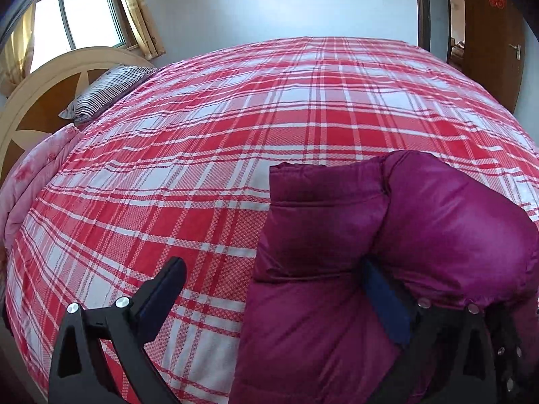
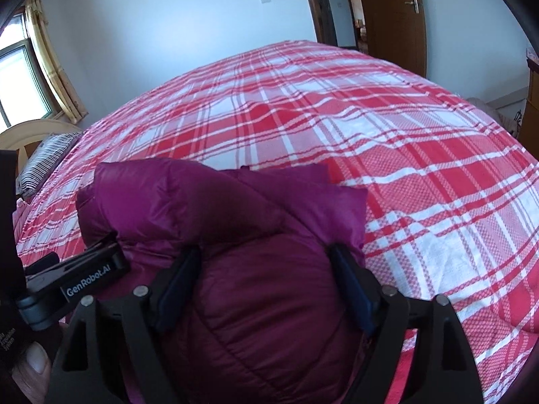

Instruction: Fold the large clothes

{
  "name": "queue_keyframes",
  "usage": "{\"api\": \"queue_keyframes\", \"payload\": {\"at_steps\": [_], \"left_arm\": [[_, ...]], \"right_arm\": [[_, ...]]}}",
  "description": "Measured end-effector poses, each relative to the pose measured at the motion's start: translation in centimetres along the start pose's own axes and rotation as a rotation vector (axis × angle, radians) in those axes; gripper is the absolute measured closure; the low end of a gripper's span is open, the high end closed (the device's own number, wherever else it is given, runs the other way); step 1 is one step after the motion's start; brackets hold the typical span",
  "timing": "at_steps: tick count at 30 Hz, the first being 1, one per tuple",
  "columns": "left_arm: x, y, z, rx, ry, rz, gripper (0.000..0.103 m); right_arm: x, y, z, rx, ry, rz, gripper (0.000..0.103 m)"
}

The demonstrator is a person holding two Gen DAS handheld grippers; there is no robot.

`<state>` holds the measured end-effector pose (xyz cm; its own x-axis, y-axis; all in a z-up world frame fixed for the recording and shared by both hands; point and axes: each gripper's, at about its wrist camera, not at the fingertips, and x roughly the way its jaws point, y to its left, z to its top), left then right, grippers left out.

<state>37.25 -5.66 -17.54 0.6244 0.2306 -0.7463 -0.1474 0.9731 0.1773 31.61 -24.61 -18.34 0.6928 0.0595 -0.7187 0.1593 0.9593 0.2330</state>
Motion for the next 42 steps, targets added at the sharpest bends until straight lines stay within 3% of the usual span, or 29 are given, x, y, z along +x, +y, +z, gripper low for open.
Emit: {"api": "queue_keyframes", "payload": {"at_steps": [12, 42], "left_arm": [[0.4, -0.8, 0.0, 0.030, 0.000, 0.041, 0.001], [0.8, -0.7, 0.1, 0.022, 0.012, 0.035, 0.000]], "right_arm": [[1.0, 0.3, 0.2, -0.023, 0.058, -0.041, 0.013], [2.3, 0.7, 0.5, -0.052, 0.116, -0.083, 0.003]]}}
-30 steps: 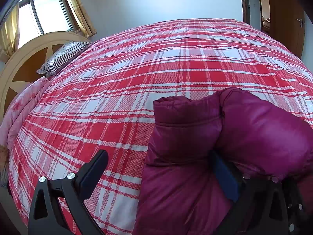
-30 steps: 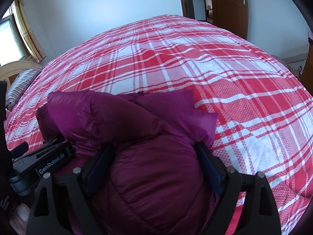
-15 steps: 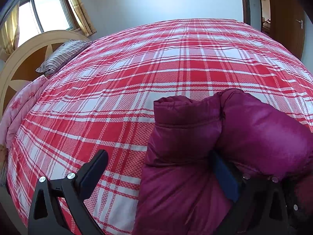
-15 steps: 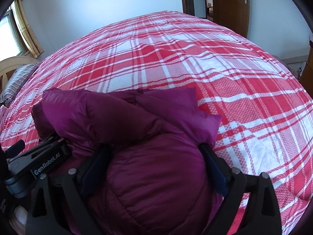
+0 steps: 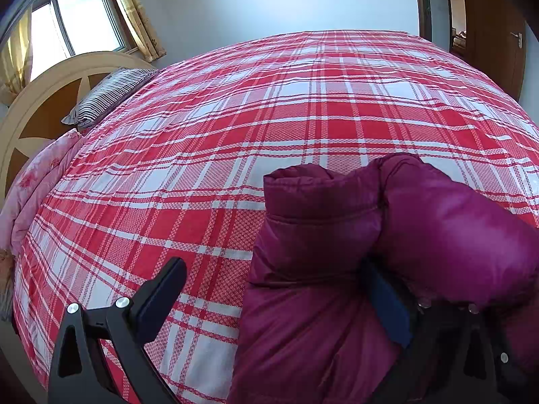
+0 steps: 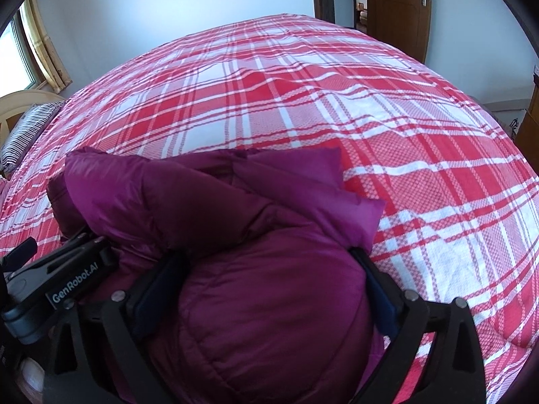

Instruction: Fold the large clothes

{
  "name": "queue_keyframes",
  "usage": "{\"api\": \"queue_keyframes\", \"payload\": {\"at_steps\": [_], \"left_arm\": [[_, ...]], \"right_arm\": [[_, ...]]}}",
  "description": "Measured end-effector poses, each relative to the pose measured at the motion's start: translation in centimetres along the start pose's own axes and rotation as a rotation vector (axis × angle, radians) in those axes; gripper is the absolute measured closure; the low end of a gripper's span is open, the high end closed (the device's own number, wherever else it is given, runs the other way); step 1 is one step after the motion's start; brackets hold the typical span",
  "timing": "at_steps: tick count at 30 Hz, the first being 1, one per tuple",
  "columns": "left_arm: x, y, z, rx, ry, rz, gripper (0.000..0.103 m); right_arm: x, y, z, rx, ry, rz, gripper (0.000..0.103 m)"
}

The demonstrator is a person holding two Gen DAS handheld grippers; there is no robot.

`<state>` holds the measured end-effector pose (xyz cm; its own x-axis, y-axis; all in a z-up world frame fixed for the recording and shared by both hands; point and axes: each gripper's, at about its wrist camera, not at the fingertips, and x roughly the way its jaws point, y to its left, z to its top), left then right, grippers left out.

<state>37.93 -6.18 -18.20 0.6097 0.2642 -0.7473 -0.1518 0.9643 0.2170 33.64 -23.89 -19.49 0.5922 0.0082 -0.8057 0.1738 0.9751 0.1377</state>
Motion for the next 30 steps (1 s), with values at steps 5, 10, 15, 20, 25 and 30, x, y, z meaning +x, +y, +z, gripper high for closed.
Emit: {"api": "queue_keyframes", "payload": {"at_steps": [5, 10, 15, 20, 25, 30], "left_arm": [[0.03, 0.07, -0.01, -0.003, 0.003, -0.002, 0.001], [0.04, 0.05, 0.01, -0.003, 0.003, -0.002, 0.001], [0.06, 0.05, 0.02, -0.003, 0.003, -0.003, 0.001], [0.13, 0.13, 0.03, -0.007, 0.008, -0.012, 0.000], [0.42, 0.31, 0.05, -0.020, 0.019, -0.033, 0.001], [0.44, 0.38, 0.06, -0.020, 0.018, -0.035, 0.001]], "right_arm": [[0.09, -0.02, 0.07, 0.001, 0.004, -0.001, 0.002], [0.19, -0.03, 0.12, 0.000, 0.007, -0.001, 0.002], [0.25, -0.10, 0.11, -0.002, 0.009, -0.003, 0.001], [0.35, -0.15, 0.15, -0.004, 0.015, -0.002, 0.001], [0.60, 0.03, 0.33, -0.015, 0.029, -0.003, 0.000], [0.63, 0.04, 0.40, -0.017, 0.030, -0.005, 0.000]]}}
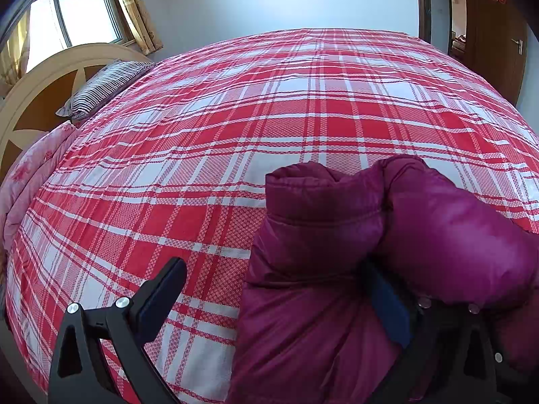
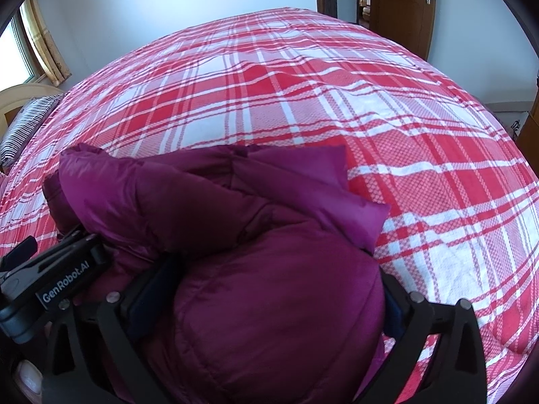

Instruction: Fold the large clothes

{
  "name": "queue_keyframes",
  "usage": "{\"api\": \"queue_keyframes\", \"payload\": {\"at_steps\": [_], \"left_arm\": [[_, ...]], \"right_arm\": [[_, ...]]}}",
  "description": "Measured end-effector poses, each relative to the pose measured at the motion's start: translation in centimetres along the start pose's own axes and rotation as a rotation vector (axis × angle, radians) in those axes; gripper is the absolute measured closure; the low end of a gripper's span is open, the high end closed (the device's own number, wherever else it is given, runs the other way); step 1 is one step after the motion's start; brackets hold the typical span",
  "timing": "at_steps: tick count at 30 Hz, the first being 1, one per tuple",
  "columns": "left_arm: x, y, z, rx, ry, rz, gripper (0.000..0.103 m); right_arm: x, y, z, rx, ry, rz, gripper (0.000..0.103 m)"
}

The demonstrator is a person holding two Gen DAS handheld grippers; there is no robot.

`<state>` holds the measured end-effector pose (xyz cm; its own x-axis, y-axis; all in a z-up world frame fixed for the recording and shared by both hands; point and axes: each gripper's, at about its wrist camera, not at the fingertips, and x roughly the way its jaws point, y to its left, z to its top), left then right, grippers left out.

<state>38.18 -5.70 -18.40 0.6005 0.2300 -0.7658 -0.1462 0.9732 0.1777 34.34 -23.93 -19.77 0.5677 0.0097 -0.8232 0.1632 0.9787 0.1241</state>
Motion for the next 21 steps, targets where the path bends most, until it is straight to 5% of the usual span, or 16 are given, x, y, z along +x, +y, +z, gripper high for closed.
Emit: {"api": "queue_keyframes", "payload": {"at_steps": [14, 21], "left_arm": [[0.1, 0.5, 0.1, -0.025, 0.009, -0.043, 0.001], [0.0, 1.5, -0.1, -0.077, 0.017, -0.112, 0.001]], "right_arm": [[-0.6, -0.2, -0.2, 0.007, -0.014, 0.023, 0.000], [-5.5, -2.7, 0.5, 0.113, -0.156, 0.127, 0.012]]}}
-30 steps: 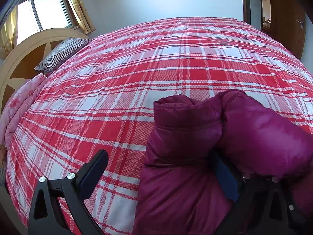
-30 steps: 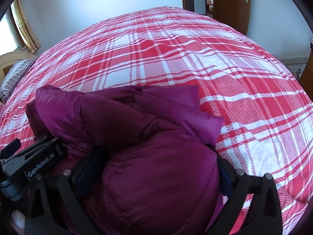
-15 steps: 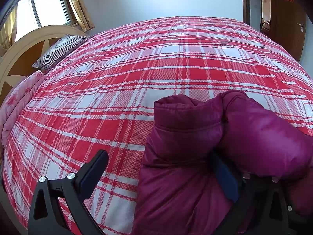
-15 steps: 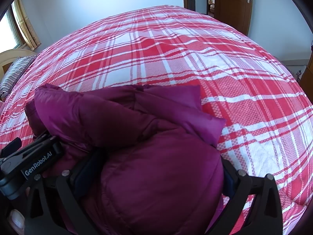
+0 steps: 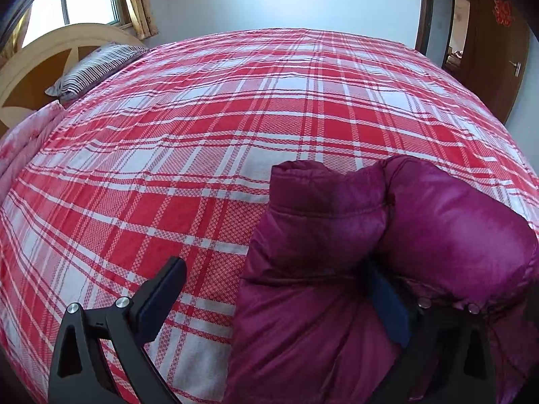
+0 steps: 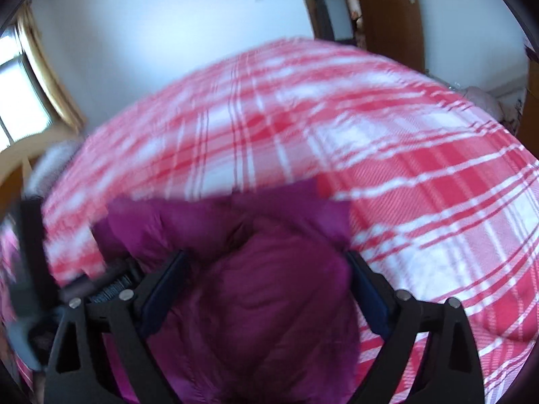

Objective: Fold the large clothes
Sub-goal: 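Grasp the magenta coat bundle with the left gripper while the right gripper grasps it too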

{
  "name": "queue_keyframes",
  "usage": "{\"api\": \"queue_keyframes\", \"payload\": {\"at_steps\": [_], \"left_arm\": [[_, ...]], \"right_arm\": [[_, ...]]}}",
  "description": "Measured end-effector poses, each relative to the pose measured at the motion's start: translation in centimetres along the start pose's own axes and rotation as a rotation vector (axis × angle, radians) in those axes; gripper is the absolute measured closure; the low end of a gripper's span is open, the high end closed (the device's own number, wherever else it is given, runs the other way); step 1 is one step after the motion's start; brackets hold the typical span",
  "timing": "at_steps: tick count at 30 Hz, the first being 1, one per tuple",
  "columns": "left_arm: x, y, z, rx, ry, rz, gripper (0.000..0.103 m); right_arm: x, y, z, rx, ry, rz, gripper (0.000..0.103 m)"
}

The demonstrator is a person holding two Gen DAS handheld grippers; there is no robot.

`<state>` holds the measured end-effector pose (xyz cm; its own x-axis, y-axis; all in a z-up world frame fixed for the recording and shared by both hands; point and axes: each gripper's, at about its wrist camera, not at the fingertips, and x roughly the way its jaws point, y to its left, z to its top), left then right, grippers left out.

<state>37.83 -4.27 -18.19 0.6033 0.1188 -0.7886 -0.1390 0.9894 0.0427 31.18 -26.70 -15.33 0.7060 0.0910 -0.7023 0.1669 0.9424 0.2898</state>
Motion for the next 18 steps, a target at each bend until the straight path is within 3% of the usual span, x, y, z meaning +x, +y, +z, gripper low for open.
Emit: {"api": "queue_keyframes", "payload": {"at_steps": [1, 3, 5, 7, 9, 12, 18], "left_arm": [[-0.3, 0.2, 0.1, -0.005, 0.000, -0.018, 0.001], [-1.2, 1.0, 0.9, -0.032, 0.012, -0.125, 0.001], [-2.0, 2.1, 2.1, -0.095, -0.014, -0.224, 0.001], [-2.3, 2.9, 3.6, -0.155, -0.058, -0.272, 0.001], [-1.0, 2.3, 4.6, -0.146, -0.039, -0.249, 0.001], [2.1, 0.6, 4.1, -0.079, 0.065, -0.194, 0.001], [3.7, 0.3, 3.5, -0.097, 0.088, -0.175, 0.001]], "right_arm": [[0.4, 0.4, 0.5, -0.017, 0.020, 0.003, 0.020], [1.2, 1.1, 1.2, -0.054, 0.051, 0.005, 0.026], [1.9, 1.5, 1.5, -0.075, 0.058, -0.006, 0.026], [2.4, 1.5, 1.7, -0.079, 0.075, -0.015, 0.026], [2.9, 1.1, 1.5, -0.072, 0.085, -0.030, 0.026], [4.0, 0.6, 1.1, -0.062, 0.108, -0.034, 0.026], [5.2, 0.2, 0.8, -0.040, 0.140, -0.036, 0.017]]}}
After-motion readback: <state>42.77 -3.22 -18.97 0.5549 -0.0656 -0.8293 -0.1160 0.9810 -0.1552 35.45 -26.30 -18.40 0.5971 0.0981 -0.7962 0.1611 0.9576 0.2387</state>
